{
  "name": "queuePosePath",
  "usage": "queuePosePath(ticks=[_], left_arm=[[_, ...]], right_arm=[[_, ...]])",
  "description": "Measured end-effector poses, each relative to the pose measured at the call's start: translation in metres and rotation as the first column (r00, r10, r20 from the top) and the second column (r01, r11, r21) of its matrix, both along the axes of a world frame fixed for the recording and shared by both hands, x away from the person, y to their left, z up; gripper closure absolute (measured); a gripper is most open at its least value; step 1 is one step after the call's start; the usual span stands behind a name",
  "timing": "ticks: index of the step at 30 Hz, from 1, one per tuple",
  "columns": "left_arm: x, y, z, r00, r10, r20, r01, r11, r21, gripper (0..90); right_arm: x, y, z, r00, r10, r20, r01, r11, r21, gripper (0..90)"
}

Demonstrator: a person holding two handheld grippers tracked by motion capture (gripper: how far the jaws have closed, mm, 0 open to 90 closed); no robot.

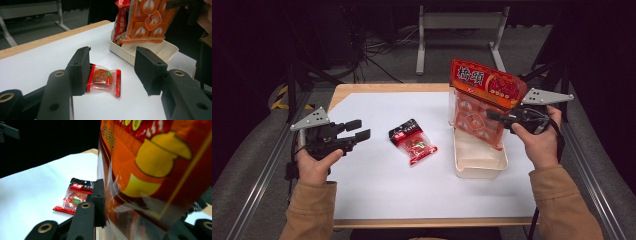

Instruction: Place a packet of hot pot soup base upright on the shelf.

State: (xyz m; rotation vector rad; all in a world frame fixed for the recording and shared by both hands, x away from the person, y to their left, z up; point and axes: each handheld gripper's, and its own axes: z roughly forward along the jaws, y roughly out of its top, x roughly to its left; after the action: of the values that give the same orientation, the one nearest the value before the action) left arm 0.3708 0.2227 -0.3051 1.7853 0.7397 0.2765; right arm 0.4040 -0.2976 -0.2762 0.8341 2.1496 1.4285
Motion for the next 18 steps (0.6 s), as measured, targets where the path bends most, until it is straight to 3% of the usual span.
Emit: queuePosePath(ticks=[14, 18], left_arm=[[0.000, -0.002, -0.001, 1.0000, 0.000, -0.010, 0.000, 1.0000, 0.003, 46.6], [0.000, -0.002, -0.002, 1.0000, -0.001, -0.009, 0.001, 1.0000, 0.005, 46.4]], right_arm=[[-0.001, -0.007, -0.019, 0.9976, -0.059, -0.036, 0.059, 0.998, 0.014, 69.8], [-0.002, -0.007, -0.022, 0.9937, -0.097, -0.057, 0.096, 0.995, -0.017, 69.8]])
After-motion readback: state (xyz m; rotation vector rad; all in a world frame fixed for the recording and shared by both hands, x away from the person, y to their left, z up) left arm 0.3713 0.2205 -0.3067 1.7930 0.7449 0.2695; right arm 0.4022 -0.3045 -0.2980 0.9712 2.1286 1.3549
